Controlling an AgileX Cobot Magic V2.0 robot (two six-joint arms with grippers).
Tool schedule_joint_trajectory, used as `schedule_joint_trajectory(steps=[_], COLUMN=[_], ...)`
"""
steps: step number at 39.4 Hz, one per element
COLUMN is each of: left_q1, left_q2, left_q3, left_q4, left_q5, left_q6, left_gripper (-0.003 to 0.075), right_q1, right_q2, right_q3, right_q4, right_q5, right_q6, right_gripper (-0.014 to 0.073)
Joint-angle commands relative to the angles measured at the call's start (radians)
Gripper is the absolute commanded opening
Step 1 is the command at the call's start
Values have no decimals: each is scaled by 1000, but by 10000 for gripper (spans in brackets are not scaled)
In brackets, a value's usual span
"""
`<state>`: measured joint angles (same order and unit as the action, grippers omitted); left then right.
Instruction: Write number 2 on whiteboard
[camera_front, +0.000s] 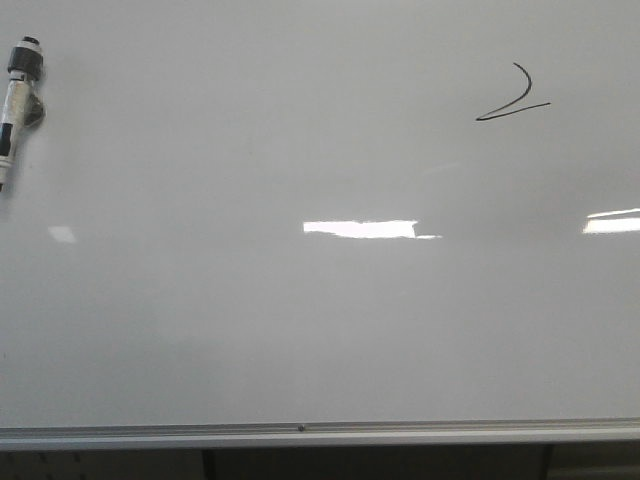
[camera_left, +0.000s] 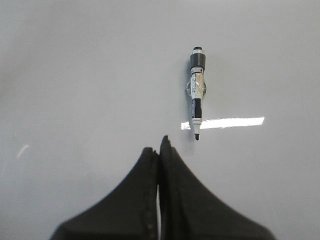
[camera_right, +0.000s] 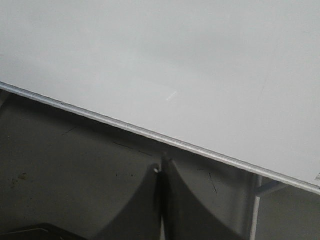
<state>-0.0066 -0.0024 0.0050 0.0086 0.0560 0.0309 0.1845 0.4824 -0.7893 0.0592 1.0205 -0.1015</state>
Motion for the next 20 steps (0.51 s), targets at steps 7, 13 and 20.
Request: schedule_joint_trajectory(steps=[7, 13, 20], left_q1=[-8, -8, -8], left_q2=[-19, -19, -19], left_q3=[22, 22, 22], left_q4=[-9, -9, -9], left_q5=[-85, -85, -85], left_q6=[1, 1, 1], left_gripper=[-20, -20, -20], right_q1=[-116, -171, -188], right_q2=[-277, -424, -510], right_q3=[314, 538, 731], right_q4=[-7, -7, -5], right_q5=[-491, -733, -942], right_q6=[-3, -3, 0], right_gripper=[-69, -69, -69])
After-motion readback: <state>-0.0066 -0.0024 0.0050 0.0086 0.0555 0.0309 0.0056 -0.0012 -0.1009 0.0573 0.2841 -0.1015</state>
